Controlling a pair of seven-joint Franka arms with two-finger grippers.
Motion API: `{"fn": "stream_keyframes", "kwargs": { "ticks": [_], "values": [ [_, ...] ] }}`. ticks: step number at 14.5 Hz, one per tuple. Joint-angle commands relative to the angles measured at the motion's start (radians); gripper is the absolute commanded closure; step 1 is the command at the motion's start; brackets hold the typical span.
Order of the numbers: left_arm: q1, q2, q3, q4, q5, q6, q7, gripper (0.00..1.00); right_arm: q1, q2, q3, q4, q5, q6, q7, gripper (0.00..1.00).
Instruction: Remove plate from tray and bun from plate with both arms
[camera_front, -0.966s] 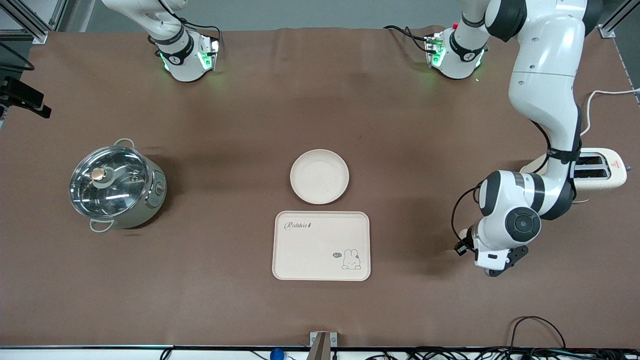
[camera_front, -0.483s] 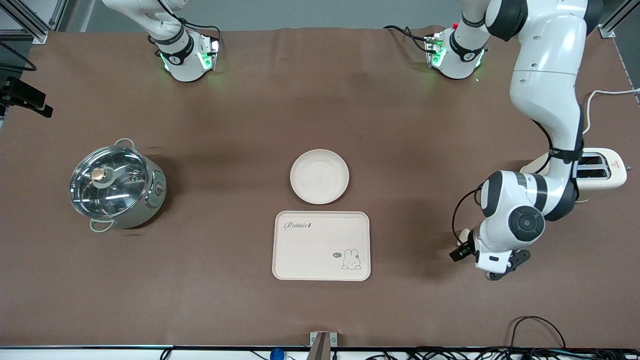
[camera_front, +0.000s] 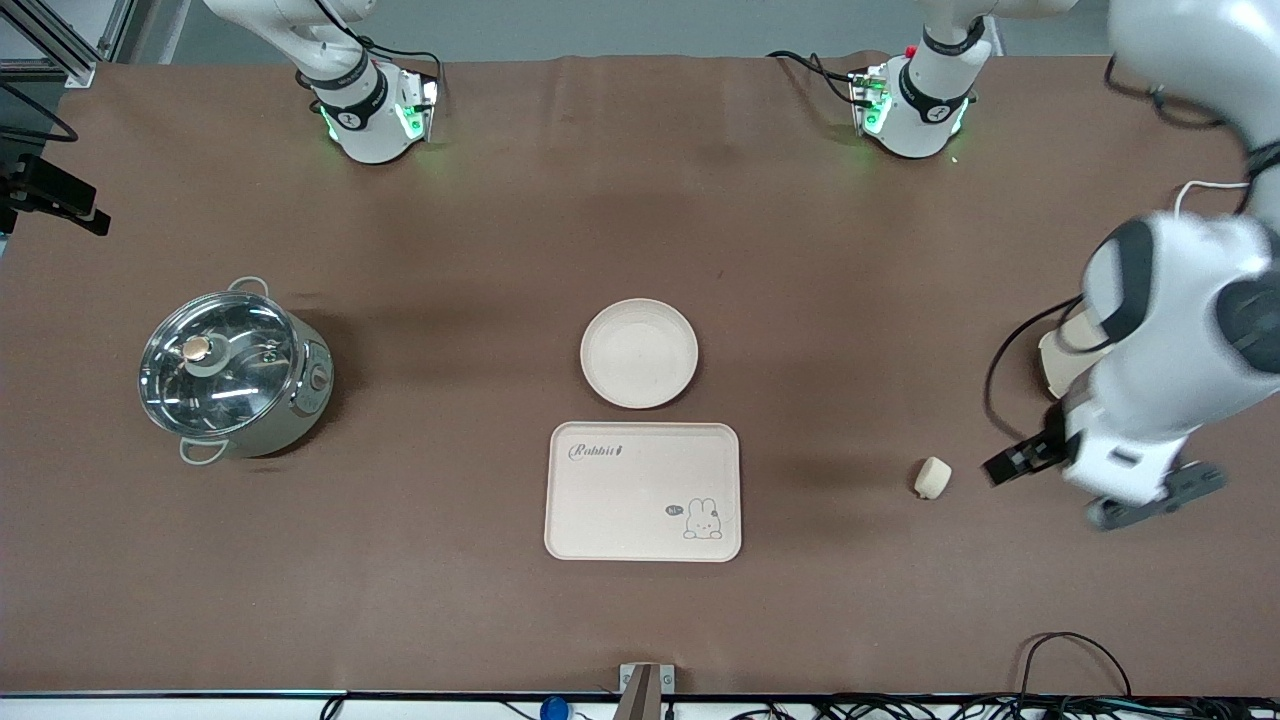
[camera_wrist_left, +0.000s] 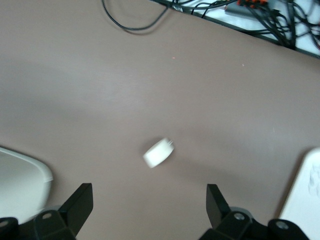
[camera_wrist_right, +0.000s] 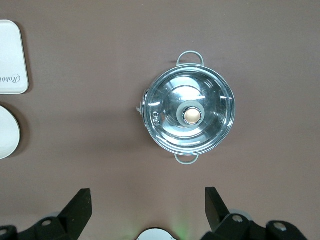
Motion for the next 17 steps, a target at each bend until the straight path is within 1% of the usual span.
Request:
{"fn": "stream_keyframes", "kwargs": {
  "ticks": [1, 3, 5, 7, 9, 11, 12, 13, 14, 17],
  "values": [
    [0.007, -0.162, -0.009, -0.05, -0.013, -0.147, 0.157, 0.0, -0.02, -0.031, 0.019, -0.033, 0.014, 0.012, 0.015, 0.0],
    [0.009, -0.238, -0.009, -0.05, -0.049, -0.275, 0.23, 0.0, -0.021, -0.031, 0.019, -0.033, 0.014, 0.012, 0.015, 0.0],
    [0.009, -0.295, -0.009, -0.055, -0.075, -0.367, 0.27, 0.0, -0.021, -0.031, 0.019, -0.033, 0.014, 0.013, 0.017, 0.0],
    [0.016, -0.36, -0.007, -0.082, -0.076, -0.421, 0.333, 0.0, -0.02, -0.031, 0.02, -0.035, 0.014, 0.013, 0.017, 0.0],
    [0.077, -0.419, -0.01, -0.153, -0.099, -0.421, 0.396, 0.0, -0.02, -0.031, 0.02, -0.035, 0.014, 0.013, 0.017, 0.0],
    [0.088, -0.47, -0.015, -0.222, -0.109, -0.418, 0.412, 0.0, -0.02, -0.031, 0.02, -0.035, 0.014, 0.013, 0.015, 0.0],
    [0.099, -0.49, -0.045, -0.243, -0.104, -0.412, 0.41, 0.0, -0.018, -0.031, 0.02, -0.035, 0.014, 0.013, 0.015, 0.0],
    [0.131, -0.496, -0.093, -0.245, -0.099, -0.413, 0.41, 0.0, -0.018, -0.031, 0.02, -0.035, 0.014, 0.013, 0.015, 0.0],
    [0.137, -0.496, -0.105, -0.242, -0.098, -0.418, 0.412, 0.0, -0.018, -0.031, 0.02, -0.035, 0.014, 0.013, 0.017, 0.0],
    [0.131, -0.484, -0.108, -0.216, -0.096, -0.424, 0.399, 0.0, -0.018, -0.031, 0.02, -0.036, 0.014, 0.013, 0.015, 0.0]
  ]
}}
